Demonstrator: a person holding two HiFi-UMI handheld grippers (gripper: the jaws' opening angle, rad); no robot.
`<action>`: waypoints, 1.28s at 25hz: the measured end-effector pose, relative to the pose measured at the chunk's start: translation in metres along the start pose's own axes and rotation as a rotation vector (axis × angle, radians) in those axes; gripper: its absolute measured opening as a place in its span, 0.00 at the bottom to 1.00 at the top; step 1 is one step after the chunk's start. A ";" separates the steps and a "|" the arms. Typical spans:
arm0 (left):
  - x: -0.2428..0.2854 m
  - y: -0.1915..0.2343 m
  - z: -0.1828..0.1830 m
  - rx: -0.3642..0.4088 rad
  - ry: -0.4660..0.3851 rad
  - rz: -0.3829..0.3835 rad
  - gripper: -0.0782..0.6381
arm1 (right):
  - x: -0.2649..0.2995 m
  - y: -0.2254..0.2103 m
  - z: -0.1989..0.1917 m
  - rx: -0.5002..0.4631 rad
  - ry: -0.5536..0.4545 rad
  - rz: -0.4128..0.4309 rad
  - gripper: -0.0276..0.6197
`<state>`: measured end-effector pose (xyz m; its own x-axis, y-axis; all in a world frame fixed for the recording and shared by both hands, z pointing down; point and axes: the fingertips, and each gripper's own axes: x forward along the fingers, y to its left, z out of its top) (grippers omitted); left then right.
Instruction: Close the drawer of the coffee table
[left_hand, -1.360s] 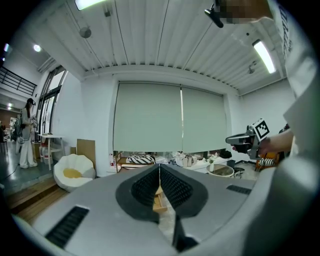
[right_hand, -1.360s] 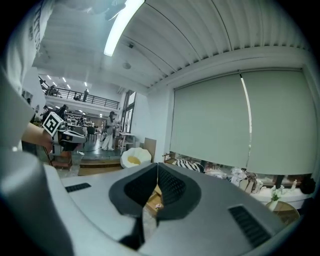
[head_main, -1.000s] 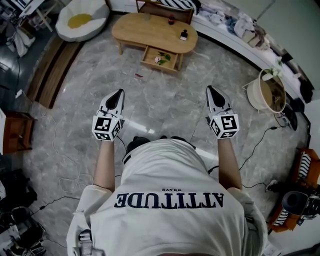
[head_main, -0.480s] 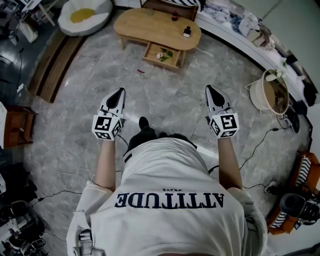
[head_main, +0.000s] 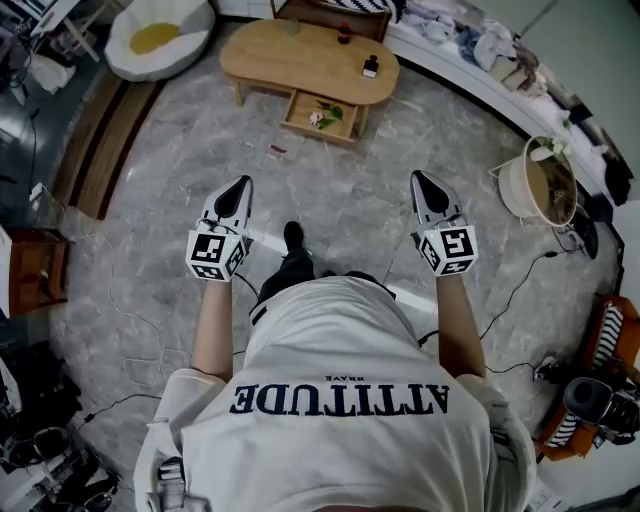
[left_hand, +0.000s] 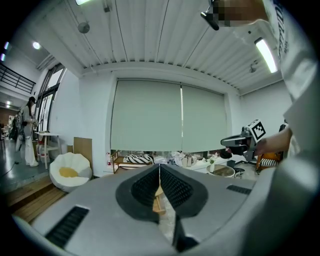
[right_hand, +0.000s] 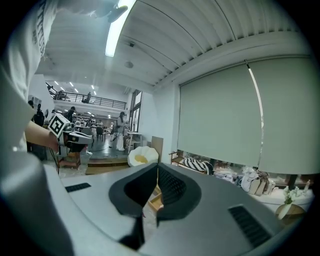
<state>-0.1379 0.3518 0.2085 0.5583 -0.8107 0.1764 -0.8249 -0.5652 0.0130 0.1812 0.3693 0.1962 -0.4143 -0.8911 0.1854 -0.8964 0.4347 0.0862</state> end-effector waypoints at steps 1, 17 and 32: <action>0.005 0.008 0.001 -0.003 0.000 -0.002 0.14 | 0.007 -0.001 0.002 -0.001 0.003 -0.007 0.07; 0.104 0.120 0.016 0.007 0.020 -0.101 0.14 | 0.132 -0.006 0.021 0.019 0.049 -0.086 0.07; 0.165 0.214 0.013 -0.005 0.039 -0.176 0.14 | 0.227 -0.003 0.040 0.001 0.093 -0.146 0.07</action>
<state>-0.2211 0.0949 0.2279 0.6905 -0.6925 0.2088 -0.7150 -0.6972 0.0521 0.0833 0.1605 0.1990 -0.2631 -0.9288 0.2609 -0.9463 0.3011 0.1177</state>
